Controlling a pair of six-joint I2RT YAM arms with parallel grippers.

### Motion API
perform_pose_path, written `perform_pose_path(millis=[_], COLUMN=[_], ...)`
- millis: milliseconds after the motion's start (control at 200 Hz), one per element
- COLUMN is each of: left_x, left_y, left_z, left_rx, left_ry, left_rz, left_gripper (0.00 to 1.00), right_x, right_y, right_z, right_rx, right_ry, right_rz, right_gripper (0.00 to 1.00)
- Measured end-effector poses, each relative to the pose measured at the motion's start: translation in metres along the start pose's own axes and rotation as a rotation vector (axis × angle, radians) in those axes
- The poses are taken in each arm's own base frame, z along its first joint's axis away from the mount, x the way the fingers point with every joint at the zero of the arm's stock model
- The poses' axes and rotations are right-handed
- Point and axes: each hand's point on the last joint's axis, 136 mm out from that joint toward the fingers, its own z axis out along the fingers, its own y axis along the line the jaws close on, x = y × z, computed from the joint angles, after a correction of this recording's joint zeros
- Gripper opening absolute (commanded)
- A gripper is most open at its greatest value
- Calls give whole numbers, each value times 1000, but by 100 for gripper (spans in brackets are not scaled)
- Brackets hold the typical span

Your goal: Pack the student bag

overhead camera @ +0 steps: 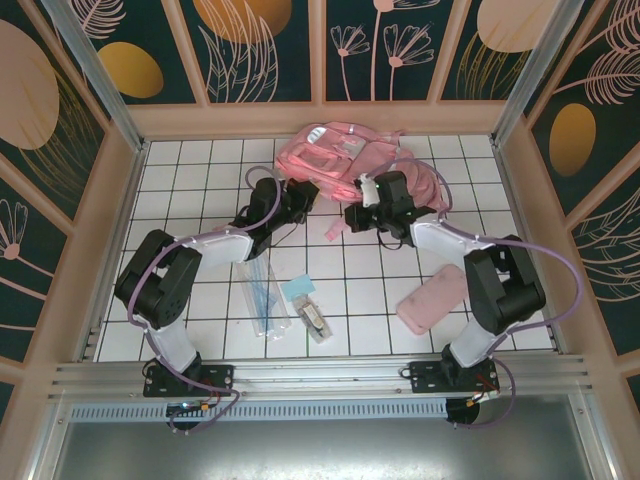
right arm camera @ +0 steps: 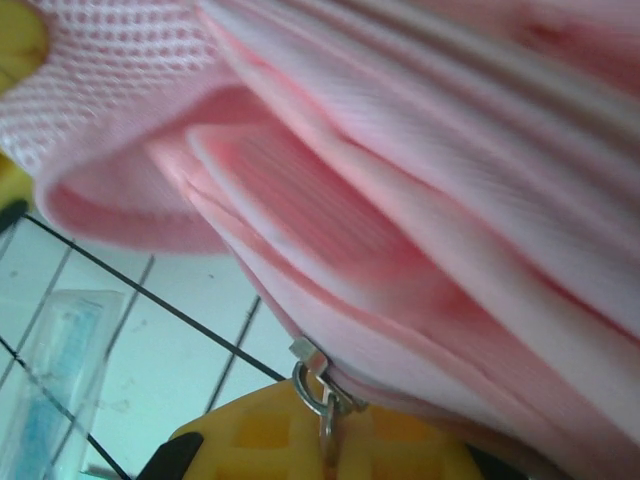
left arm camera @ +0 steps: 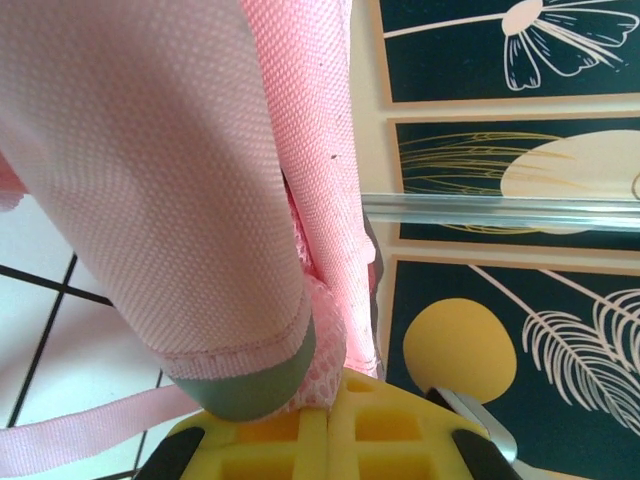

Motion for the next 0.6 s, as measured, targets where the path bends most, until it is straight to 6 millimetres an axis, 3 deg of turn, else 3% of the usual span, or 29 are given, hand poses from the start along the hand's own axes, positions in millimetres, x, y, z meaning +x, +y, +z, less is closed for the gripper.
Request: perform_pose_path(millis=[195, 315, 480, 600], left_x=[-5, -10, -43, -61], left_y=[16, 27, 36, 41], left_z=[10, 12, 6, 5], left_rx=[-33, -52, -75, -97], left_ry=[1, 12, -33, -50], left_rz=[21, 22, 44, 68], left_gripper=[0, 0, 0, 0], right_x=[19, 36, 40, 36], right_y=[-19, -42, -87, -77], right_z=[-21, -38, -78, -84], right_rx=[93, 173, 282, 227], right_ry=[53, 87, 62, 47], right_rz=[48, 91, 200, 211], right_gripper=[0, 0, 0, 0])
